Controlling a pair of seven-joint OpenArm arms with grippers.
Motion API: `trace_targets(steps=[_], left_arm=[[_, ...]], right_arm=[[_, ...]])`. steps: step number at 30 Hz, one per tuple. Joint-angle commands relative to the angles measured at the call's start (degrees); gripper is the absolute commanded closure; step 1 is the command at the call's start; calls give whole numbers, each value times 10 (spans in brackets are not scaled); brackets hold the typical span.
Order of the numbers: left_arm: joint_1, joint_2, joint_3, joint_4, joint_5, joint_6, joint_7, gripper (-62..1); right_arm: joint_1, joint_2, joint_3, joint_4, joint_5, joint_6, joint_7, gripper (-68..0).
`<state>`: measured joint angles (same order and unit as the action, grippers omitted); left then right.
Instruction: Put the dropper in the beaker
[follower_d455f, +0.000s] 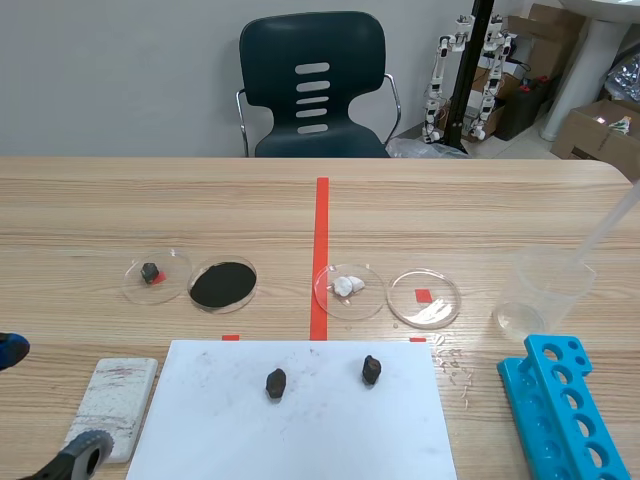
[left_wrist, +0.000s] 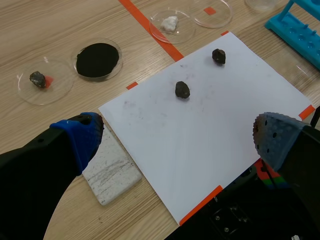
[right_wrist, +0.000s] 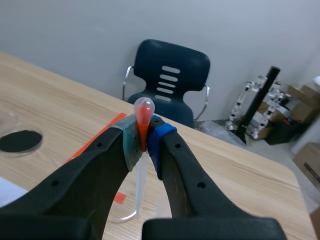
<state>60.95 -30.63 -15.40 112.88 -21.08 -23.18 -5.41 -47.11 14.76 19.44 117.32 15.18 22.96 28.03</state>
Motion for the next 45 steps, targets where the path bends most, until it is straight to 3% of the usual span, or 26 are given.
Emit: trace_targets(steps=[1,3,9,15,24,37,45], left_arm=[[-2,4,-1,4,-6,-1,-9,-623],[-2,4,-1,4,-6,-1,-9,-623],[-2,4,-1,4,-6,-1,-10,-623],[-2,4,-1,4,-6,-1,-10,-623],[-2,4,-1,4,-6,-1,-9,-623],[-2,4,-1,4,-6,-1,-9,-623],[-2,4,-1,4,-6,-1,-9,-623]], right_arm=[[14,2,5,11,16,-12,-5,-11],[29,8,5,10,24,-24,-24,-11],[75,39,4,-27,62,-26,-39,-11],[128,54,2,-88,75,-26,-48,-11],[215,80,-46,-190,75,-26,-59,-11],[331,79,-116,-368,35,-46,-123,-11],[354,79,-134,-410,-3,-46,-141,-11]])
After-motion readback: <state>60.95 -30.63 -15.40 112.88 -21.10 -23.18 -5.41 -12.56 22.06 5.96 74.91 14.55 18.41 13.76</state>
